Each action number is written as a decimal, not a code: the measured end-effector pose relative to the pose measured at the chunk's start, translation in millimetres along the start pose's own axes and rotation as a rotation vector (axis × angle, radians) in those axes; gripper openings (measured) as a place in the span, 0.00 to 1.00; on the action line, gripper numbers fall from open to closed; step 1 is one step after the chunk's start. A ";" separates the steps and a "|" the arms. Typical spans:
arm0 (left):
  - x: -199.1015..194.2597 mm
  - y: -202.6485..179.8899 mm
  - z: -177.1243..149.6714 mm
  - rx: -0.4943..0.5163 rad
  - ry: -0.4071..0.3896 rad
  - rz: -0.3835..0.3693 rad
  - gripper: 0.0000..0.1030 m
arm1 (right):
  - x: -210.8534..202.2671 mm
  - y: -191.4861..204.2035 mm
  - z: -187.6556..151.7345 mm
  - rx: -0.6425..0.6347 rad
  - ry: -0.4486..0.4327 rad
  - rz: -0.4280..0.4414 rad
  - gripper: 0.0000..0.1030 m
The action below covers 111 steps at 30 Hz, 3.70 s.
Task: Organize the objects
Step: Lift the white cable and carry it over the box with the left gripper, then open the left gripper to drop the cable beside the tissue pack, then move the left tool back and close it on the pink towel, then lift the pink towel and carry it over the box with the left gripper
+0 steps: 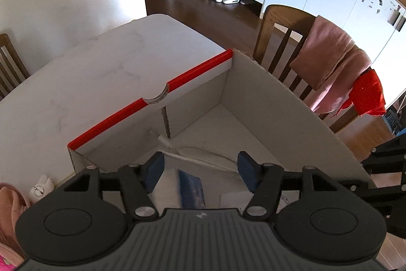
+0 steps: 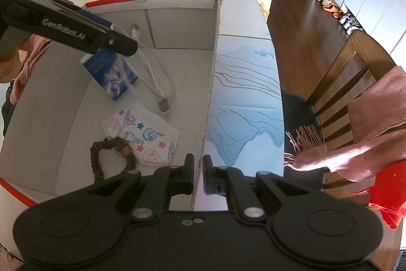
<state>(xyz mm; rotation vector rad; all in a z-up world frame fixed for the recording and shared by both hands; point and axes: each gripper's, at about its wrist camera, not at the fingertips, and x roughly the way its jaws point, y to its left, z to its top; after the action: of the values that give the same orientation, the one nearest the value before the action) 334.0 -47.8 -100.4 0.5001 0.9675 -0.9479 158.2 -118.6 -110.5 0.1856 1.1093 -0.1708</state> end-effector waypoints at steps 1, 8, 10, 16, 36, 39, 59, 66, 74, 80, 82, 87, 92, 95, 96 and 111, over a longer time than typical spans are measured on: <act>-1.2 1.0 -1.5 -0.003 0.001 0.002 0.61 | -0.1 0.0 0.0 0.000 0.000 0.000 0.05; -16.1 2.9 -7.8 -0.038 -0.031 -0.019 0.61 | -0.1 0.9 0.3 -0.004 0.002 -0.003 0.05; -21.0 2.1 -8.9 -0.047 -0.044 -0.018 0.61 | -0.2 1.0 0.3 -0.006 0.003 -0.004 0.05; -43.2 5.2 -16.5 -0.074 -0.093 -0.028 0.61 | 0.1 1.0 -0.1 -0.011 0.007 -0.006 0.05; -108.9 34.7 -70.8 -0.205 -0.209 0.030 0.76 | 1.4 3.4 2.3 -0.027 0.021 -0.016 0.05; -114.7 53.3 -83.4 -0.263 -0.210 0.072 0.79 | 1.6 3.8 2.3 -0.032 0.023 -0.019 0.05; -78.9 161.9 -156.4 -0.518 -0.103 0.303 1.00 | 3.0 4.4 2.0 -0.044 0.039 -0.027 0.07; -50.9 159.7 -154.1 -0.471 -0.048 0.307 1.00 | 5.2 5.6 2.7 -0.045 0.048 -0.033 0.07; -44.3 163.0 -157.1 -0.473 -0.048 0.324 0.99 | 5.9 5.6 2.5 -0.042 0.051 -0.034 0.07; -50.9 165.6 -162.2 -0.491 -0.059 0.305 0.73 | 6.1 5.3 2.4 -0.041 0.051 -0.034 0.07; -51.8 167.8 -164.6 -0.508 -0.054 0.296 0.63 | 6.1 5.5 2.5 -0.041 0.051 -0.033 0.07; -60.3 168.4 -167.3 -0.527 -0.070 0.285 0.38 | 6.2 5.6 2.5 -0.042 0.051 -0.034 0.07; -72.9 163.3 -164.2 -0.521 -0.084 0.304 0.24 | 6.5 5.4 2.5 -0.043 0.051 -0.034 0.07; -84.3 160.1 -159.3 -0.503 -0.096 0.315 0.21 | 7.1 5.7 2.7 -0.048 0.050 -0.036 0.07; -89.9 159.0 -157.1 -0.496 -0.109 0.314 0.20 | 6.9 5.9 2.9 -0.050 0.050 -0.036 0.07; -148.8 136.3 -120.6 -0.384 -0.230 0.259 0.13 | 6.4 6.5 2.4 -0.051 0.042 -0.044 0.04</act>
<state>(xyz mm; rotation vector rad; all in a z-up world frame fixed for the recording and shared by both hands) 359.8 177.3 -38.2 0.1796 0.8259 -0.5534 164.5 -113.1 -114.8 0.1196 1.1585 -0.1783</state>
